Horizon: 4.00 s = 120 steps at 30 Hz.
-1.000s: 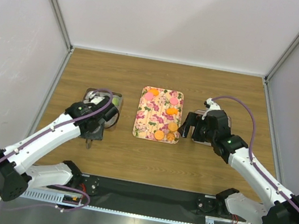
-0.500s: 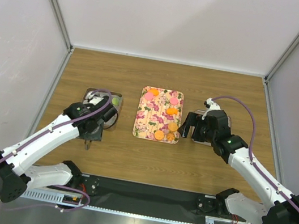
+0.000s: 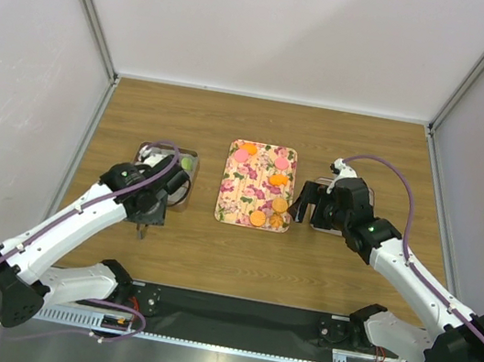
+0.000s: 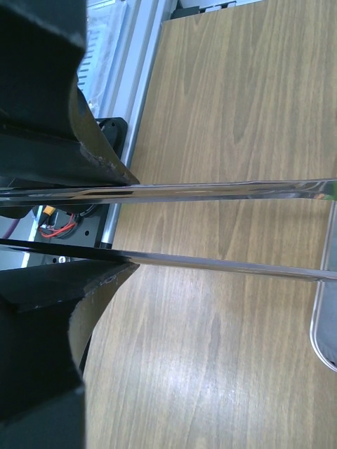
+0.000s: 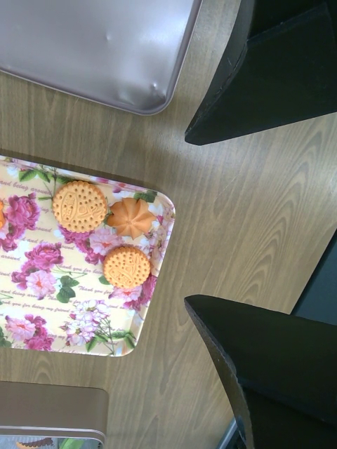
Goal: Pack the cookies
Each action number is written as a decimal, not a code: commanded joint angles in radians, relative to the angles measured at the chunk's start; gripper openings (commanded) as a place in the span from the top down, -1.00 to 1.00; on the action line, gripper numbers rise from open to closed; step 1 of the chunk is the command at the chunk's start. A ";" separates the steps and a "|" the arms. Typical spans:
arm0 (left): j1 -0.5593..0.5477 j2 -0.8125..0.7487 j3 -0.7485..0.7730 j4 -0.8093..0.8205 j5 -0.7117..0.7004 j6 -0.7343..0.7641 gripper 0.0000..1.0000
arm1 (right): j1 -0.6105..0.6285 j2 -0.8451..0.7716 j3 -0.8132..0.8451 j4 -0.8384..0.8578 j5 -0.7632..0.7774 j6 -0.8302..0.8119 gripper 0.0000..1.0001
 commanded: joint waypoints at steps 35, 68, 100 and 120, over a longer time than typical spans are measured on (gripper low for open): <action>0.006 0.048 0.207 0.135 0.043 0.090 0.11 | 0.006 -0.001 0.005 0.021 0.042 -0.014 -0.89; -0.434 0.246 0.210 0.587 0.184 0.178 0.10 | -0.046 -0.237 0.167 -0.320 0.246 0.116 -0.90; -0.795 0.737 0.109 1.488 0.202 0.644 0.04 | -0.362 -0.080 0.683 -0.508 0.032 0.026 -0.93; -0.761 1.003 0.296 1.569 0.366 0.762 -0.10 | -0.382 -0.117 0.688 -0.553 0.053 0.009 -0.93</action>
